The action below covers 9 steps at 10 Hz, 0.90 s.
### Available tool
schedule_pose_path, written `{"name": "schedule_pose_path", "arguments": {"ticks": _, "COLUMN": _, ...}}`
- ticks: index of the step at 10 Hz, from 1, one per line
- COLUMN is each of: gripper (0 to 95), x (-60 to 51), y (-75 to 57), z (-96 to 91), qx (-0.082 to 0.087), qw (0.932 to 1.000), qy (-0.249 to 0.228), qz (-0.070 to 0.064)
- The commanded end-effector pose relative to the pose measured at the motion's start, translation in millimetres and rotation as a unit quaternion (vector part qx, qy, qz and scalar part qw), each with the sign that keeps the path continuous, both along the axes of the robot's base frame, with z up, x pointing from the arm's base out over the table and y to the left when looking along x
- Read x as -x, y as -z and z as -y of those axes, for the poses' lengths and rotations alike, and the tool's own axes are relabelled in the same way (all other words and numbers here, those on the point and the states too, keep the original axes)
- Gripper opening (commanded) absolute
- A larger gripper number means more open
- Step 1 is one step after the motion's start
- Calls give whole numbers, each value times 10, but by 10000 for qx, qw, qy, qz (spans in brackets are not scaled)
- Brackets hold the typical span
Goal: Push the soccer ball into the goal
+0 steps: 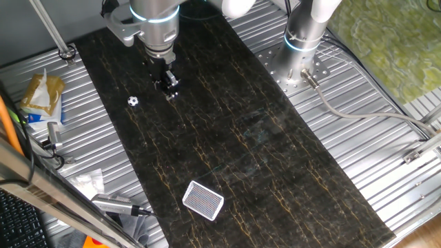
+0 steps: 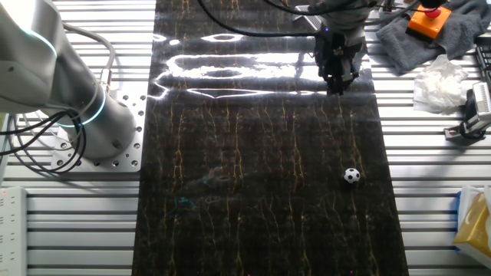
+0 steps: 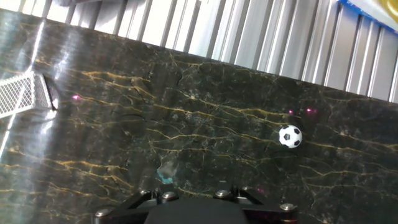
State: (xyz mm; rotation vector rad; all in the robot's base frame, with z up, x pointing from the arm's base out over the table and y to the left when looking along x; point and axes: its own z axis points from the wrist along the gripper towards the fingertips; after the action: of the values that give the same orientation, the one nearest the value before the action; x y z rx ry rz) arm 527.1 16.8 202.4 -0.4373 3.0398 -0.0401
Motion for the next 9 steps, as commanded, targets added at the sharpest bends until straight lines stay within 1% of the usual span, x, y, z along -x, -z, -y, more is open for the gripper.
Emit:
{"name": "schedule_pose_path", "arguments": {"ticks": 1, "gripper": 380, "x": -1, "y": 3, "z": 62, "qx": -66, "qw": 9999, "qy": -109, "qz": 79}}
{"name": "schedule_pose_path", "arguments": {"ticks": 2, "gripper": 380, "x": -41, "y": 28, "z": 180, "qx": -138, "qw": 9994, "qy": -272, "qz": 142}}
{"name": "schedule_pose_path", "arguments": {"ticks": 3, "gripper": 380, "x": -72, "y": 69, "z": 294, "qx": -232, "qw": 9989, "qy": -380, "qz": 173}}
{"name": "schedule_pose_path", "arguments": {"ticks": 5, "gripper": 380, "x": -116, "y": 160, "z": 465, "qx": -216, "qw": 9985, "qy": -476, "qz": 178}}
{"name": "schedule_pose_path", "arguments": {"ticks": 6, "gripper": 380, "x": -131, "y": 218, "z": 520, "qx": -247, "qw": 9986, "qy": -437, "qz": 176}}
{"name": "schedule_pose_path", "arguments": {"ticks": 7, "gripper": 380, "x": -151, "y": 283, "z": 561, "qx": -296, "qw": 9984, "qy": -436, "qz": 212}}
{"name": "schedule_pose_path", "arguments": {"ticks": 8, "gripper": 570, "x": -175, "y": 338, "z": 594, "qx": -316, "qw": 9982, "qy": -463, "qz": 233}}
{"name": "schedule_pose_path", "arguments": {"ticks": 9, "gripper": 570, "x": -188, "y": 374, "z": 605, "qx": -324, "qw": 9981, "qy": -472, "qz": 238}}
